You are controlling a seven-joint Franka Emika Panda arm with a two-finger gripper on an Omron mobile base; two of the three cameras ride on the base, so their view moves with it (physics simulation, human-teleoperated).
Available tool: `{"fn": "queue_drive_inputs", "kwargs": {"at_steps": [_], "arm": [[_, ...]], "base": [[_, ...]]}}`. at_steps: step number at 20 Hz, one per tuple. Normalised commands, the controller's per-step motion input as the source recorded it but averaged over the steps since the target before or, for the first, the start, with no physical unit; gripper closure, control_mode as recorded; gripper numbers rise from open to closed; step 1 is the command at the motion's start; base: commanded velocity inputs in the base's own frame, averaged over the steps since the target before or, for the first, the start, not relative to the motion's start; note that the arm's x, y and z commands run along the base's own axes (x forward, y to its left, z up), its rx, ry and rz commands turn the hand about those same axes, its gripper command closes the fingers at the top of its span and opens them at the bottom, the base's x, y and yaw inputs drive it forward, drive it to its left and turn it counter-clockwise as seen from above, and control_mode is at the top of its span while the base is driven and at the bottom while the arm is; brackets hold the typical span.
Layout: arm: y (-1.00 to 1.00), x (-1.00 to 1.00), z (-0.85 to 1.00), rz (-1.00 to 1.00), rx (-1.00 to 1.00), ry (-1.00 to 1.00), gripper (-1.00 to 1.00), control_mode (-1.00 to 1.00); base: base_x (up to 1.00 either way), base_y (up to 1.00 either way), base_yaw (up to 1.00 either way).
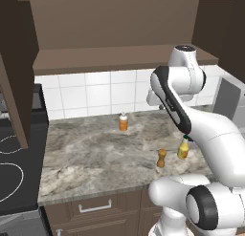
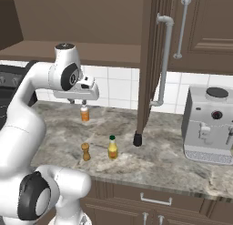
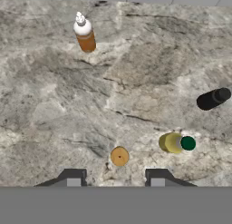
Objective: There are various items on the counter. Only move the condiments/shakers into the cabinet.
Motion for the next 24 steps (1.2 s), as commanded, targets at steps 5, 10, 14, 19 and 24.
{"fn": "queue_drive_inputs", "kwargs": {"at_steps": [5, 10, 14, 19, 24], "arm": [[-0.01, -0.31, -0.14, 0.0, 0.0, 0.0, -1.0, -1.0], [-0.04, -0.6, -0.45, 0.0, 0.0, 0.0, -1.0, -1.0], [0.0, -0.3, -0.58, 0.0, 0.0, 0.04, -1.0, -1.0], [0.0, -0.23, -0.41, 0.0, 0.01, 0.0, -1.0, -1.0], [0.0, -0.09, -0.21, 0.0, -0.02, -0.06, -1.0, -1.0]], "base": [[0.0, 0.0, 0.0], [0.0, 0.0, 0.0], [0.0, 0.0, 0.0], [0.0, 0.0, 0.0], [0.0, 0.0, 0.0]]}}
